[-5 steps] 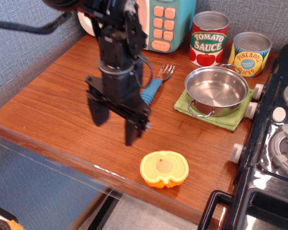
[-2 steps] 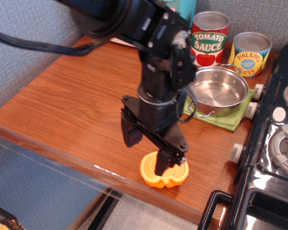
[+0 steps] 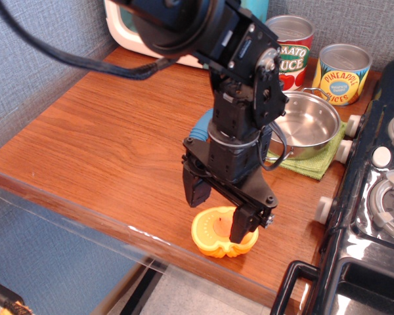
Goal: Move the orange in front of the microwave
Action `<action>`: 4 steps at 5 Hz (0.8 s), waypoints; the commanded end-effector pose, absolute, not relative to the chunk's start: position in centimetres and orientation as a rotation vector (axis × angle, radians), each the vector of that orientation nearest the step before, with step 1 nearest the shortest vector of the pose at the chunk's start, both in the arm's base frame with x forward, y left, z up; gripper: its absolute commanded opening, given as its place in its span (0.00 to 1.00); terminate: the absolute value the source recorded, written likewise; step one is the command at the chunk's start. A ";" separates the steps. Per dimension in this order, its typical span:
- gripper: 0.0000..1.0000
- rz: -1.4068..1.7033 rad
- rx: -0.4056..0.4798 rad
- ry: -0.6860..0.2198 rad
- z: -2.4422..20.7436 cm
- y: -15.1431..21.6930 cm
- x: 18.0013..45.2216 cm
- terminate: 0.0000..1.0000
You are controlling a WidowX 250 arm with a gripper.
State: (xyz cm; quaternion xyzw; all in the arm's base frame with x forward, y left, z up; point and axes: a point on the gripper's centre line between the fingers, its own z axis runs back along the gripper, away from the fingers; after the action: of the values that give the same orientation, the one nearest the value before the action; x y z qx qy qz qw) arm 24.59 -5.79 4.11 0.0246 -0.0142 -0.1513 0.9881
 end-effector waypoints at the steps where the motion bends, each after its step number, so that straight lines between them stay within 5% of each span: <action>1: 1.00 -0.265 0.063 -0.007 3.1 -4.9 26.5 0.00; 4: 1.00 -0.262 0.109 0.085 1.0 -4.1 25.4 0.00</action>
State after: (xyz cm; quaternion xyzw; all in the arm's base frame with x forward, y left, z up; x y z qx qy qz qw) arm 25.50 -4.29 0.61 0.0529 0.0474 -0.1277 0.9893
